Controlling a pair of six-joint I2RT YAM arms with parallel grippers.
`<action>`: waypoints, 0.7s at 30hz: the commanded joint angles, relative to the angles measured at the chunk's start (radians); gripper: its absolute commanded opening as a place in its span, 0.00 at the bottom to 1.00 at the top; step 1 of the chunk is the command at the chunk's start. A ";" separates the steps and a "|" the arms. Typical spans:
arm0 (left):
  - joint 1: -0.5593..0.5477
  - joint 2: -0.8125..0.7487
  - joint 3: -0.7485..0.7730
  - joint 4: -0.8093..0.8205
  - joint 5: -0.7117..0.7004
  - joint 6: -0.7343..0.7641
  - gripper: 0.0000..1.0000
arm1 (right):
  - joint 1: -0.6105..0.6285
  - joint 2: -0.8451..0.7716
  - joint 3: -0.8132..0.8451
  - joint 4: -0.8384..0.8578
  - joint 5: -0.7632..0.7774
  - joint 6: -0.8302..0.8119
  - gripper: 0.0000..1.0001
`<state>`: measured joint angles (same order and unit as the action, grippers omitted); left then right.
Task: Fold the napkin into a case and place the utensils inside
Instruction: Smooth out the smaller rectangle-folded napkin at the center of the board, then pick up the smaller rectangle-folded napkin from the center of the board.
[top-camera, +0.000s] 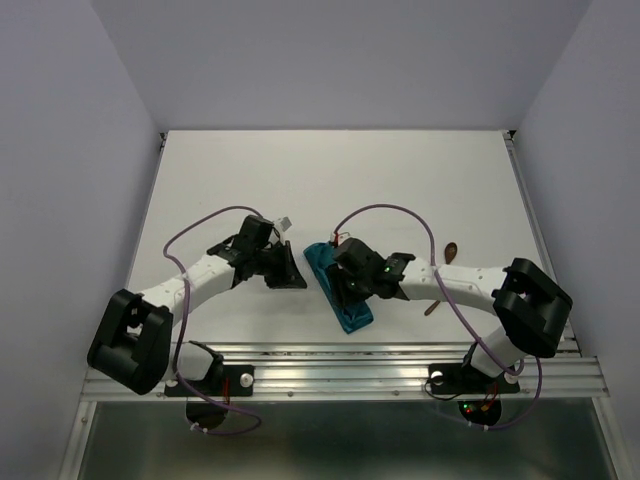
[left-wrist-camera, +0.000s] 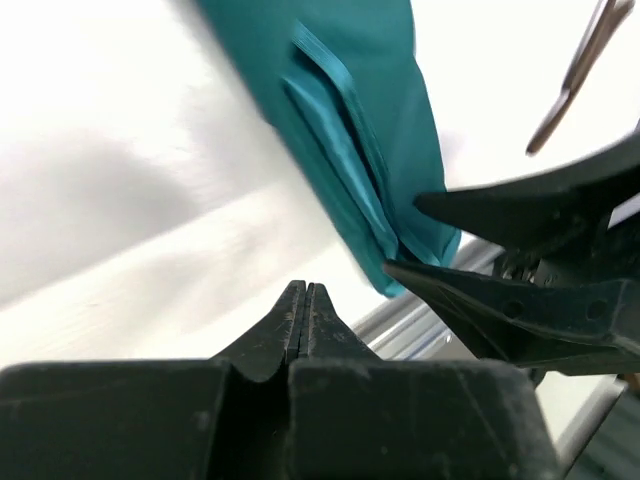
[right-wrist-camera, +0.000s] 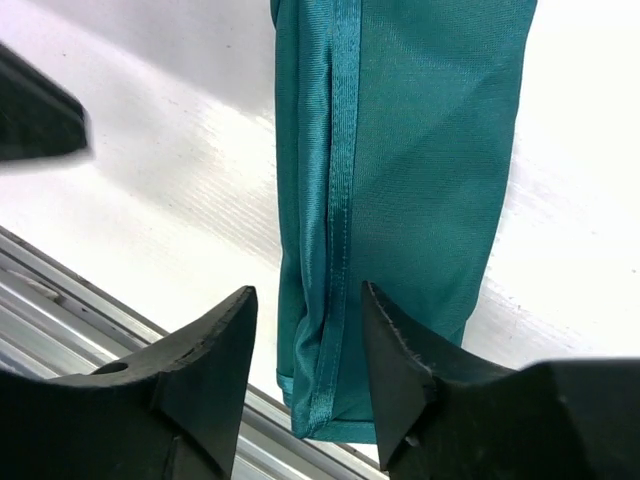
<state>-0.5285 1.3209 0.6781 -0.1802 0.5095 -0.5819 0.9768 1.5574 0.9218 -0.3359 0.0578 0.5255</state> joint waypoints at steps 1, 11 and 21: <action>0.097 -0.063 0.020 -0.059 -0.031 0.030 0.00 | 0.007 -0.016 0.054 -0.001 0.054 -0.019 0.55; 0.199 -0.046 0.051 -0.028 -0.051 0.017 0.00 | 0.071 0.073 0.172 -0.071 0.194 -0.082 0.66; 0.200 -0.026 0.043 -0.021 -0.058 0.030 0.00 | 0.102 0.202 0.249 -0.117 0.296 -0.102 0.66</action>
<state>-0.3317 1.2896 0.6945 -0.2100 0.4557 -0.5735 1.0626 1.7382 1.1202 -0.4210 0.2783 0.4389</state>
